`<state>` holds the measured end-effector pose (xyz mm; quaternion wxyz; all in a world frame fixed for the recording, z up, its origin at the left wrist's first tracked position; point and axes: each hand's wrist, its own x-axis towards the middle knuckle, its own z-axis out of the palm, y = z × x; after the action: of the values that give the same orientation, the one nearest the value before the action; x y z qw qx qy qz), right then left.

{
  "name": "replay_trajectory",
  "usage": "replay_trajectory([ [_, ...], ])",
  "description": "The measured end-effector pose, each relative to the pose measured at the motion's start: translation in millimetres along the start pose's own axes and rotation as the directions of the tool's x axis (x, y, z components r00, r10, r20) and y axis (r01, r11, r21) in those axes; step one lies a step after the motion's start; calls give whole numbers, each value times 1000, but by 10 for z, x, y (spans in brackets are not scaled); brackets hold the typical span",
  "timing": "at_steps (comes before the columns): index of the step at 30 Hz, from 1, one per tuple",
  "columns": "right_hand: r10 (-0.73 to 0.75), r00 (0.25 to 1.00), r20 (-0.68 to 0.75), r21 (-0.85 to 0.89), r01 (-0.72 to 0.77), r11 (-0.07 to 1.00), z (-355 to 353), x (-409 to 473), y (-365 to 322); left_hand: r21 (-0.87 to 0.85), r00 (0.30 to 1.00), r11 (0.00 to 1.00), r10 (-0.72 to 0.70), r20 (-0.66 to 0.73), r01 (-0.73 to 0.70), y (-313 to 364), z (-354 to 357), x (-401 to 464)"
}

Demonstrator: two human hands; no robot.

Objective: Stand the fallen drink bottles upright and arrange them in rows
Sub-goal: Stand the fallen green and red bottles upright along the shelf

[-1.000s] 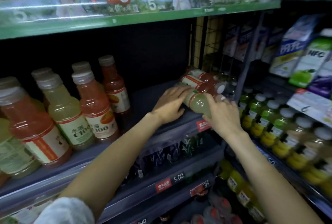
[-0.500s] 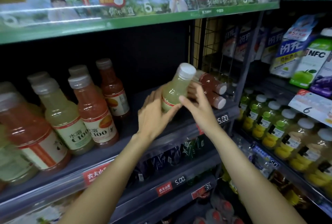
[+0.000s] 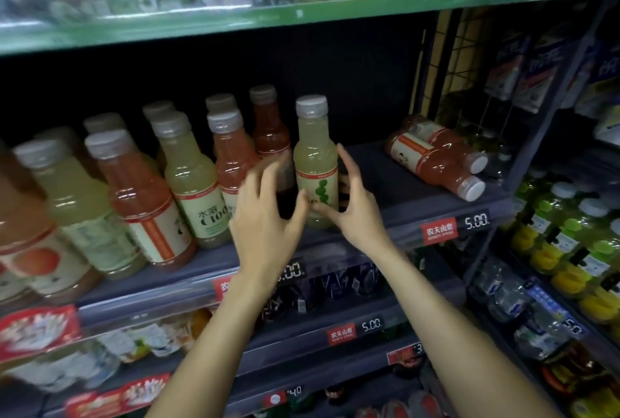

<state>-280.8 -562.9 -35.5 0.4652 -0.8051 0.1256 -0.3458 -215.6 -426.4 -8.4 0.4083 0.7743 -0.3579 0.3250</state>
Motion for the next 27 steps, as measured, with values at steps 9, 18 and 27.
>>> replay_trajectory([
  [9,-57,987,-152,-198,26,980,423,70,-68,100,985,995,22,-169,-5,-408,-5,46],
  [18,-55,998,7,-394,53,918,129,14,-92,11,965,989,144,-221,-145,-243,-38,-26],
  [27,8,962,-273,-853,-245,461,-1265,-222,466,-121,769,801,597,229,-586,473,579,173],
])
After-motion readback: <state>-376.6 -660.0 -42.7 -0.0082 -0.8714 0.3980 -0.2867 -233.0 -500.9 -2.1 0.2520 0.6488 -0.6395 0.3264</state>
